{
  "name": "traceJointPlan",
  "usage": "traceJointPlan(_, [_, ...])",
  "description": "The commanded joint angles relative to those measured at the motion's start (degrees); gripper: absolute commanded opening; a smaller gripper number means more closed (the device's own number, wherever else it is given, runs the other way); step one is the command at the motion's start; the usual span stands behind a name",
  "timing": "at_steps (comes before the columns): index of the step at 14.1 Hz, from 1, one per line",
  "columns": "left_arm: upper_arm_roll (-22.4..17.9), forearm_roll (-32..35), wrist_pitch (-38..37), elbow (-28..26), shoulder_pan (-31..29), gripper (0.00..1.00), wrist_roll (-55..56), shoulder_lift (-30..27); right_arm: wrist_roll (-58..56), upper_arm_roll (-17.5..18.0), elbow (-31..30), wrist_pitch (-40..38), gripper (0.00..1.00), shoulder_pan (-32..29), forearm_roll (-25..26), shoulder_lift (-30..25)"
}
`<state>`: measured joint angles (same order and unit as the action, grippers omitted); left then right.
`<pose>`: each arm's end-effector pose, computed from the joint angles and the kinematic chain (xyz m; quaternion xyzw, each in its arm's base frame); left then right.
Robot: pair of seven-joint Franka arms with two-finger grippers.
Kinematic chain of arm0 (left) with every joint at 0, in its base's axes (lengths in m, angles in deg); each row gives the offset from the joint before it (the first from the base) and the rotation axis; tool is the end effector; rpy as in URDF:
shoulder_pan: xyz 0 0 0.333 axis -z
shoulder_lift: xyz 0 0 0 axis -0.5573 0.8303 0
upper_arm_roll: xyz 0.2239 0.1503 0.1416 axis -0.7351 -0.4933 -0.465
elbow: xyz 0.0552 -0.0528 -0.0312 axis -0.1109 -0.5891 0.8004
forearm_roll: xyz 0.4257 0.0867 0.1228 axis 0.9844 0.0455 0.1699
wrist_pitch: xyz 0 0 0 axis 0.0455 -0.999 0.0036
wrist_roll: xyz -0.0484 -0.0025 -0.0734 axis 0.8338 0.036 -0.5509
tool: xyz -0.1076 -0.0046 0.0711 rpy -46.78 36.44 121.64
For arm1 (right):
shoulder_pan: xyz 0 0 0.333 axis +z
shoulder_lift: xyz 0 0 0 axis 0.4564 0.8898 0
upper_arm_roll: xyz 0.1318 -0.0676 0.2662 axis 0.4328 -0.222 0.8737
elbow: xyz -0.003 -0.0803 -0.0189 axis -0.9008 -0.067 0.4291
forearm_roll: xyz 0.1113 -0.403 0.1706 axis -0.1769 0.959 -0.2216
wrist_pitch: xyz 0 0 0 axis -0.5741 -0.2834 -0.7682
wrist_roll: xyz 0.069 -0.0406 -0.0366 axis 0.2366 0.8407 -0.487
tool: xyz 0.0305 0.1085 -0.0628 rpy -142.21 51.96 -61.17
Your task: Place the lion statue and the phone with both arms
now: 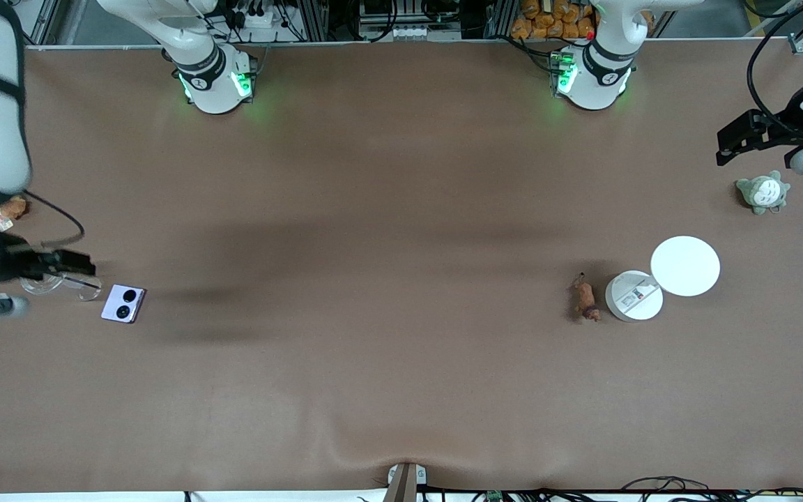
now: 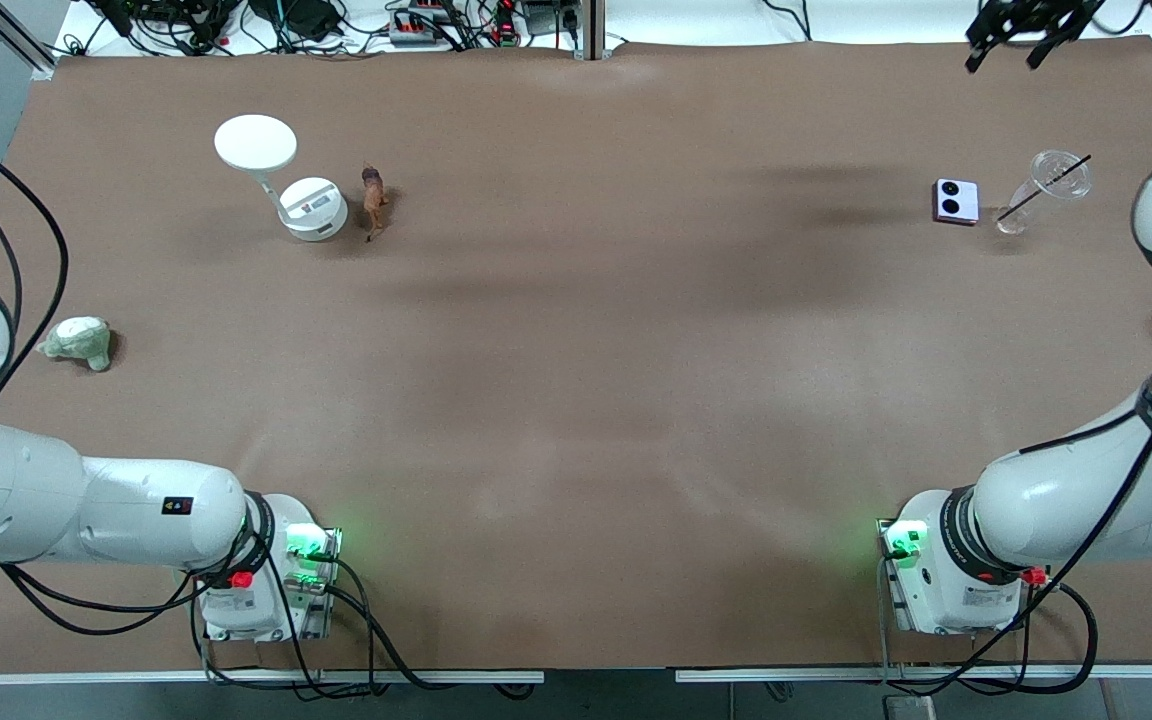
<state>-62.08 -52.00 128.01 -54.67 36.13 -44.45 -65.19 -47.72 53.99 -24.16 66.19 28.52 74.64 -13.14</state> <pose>0.5875 -0.0458 0.6222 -0.9990 0.0374 0.0111 0.0200 0.6861 -0.0631 0.4619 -0.9978 -0.0425 0.0467 0.0184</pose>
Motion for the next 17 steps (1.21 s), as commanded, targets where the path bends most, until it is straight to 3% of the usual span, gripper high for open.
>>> traceJointPlan(1, [0.1,-1.2,-1.0,-0.9,-0.2,1.0,0.5,-1.7,2.4,1.2,-2.5,-4.6,1.0,0.3,0.7,-7.8])
traceJointPlan(3, [0.1,-1.2,-1.0,-1.0,-0.2,1.0,0.8,-1.7,2.6,6.8,-2.5,-7.4,1.0,-4.7,0.8,-12.0])
traceJointPlan(4, [0.1,-1.1,-1.0,-1.1,-0.1,1.0,0.9,-1.6,3.1,7.7,-3.0,-8.3,1.0,-5.1,1.0,-14.0])
traceJointPlan(7, [0.2,-1.2,-1.0,-1.4,0.3,1.0,1.2,-1.6,5.0,7.4,-5.6,-12.5,1.0,-5.0,1.7,-19.5])
traceJointPlan(17, [0.2,-1.4,-1.0,-1.2,0.2,1.0,1.1,-1.6,6.4,7.0,-5.4,-15.8,1.0,-4.8,3.1,-21.0])
